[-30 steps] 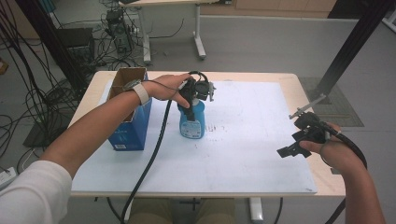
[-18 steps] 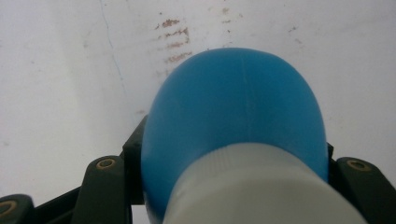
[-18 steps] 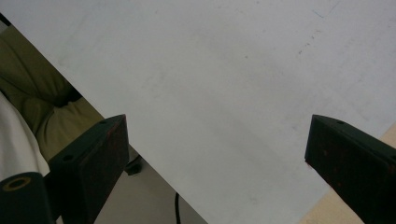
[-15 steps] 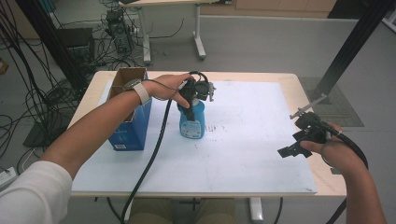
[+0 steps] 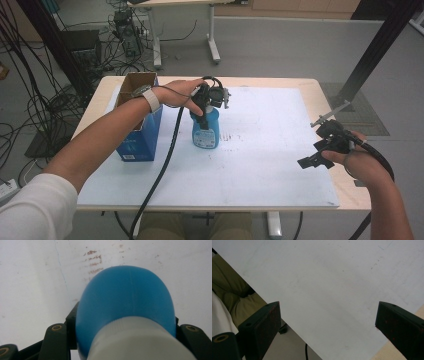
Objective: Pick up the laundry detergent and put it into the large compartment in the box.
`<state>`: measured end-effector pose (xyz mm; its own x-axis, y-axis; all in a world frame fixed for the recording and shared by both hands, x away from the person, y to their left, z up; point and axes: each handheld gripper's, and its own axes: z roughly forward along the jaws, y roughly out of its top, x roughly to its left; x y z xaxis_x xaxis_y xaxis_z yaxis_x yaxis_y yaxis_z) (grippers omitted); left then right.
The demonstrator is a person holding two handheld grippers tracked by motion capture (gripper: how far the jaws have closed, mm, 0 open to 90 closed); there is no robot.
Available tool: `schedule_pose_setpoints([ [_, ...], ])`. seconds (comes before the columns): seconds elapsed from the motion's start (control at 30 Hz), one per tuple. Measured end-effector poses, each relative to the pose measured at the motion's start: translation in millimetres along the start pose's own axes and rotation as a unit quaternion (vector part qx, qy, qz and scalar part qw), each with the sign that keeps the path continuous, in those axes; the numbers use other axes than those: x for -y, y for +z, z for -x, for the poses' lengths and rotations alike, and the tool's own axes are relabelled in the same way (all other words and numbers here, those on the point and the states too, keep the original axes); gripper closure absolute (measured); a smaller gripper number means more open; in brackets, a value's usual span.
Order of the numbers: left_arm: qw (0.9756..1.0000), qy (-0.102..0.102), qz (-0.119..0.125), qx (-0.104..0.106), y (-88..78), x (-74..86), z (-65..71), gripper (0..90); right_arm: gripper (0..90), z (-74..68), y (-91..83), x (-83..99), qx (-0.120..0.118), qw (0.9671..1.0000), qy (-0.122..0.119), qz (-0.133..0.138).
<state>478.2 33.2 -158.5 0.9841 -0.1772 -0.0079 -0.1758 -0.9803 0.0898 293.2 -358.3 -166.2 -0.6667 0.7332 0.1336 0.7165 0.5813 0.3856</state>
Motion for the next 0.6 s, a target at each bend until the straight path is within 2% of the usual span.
schedule_pose_setpoints([
  [0.6,1.0000,0.000,0.000,-0.001,0.0,0.2,0.5,39.9,6.4,-0.1,0.7,-0.3,-0.001,1.0000,-0.001,0.001],
])
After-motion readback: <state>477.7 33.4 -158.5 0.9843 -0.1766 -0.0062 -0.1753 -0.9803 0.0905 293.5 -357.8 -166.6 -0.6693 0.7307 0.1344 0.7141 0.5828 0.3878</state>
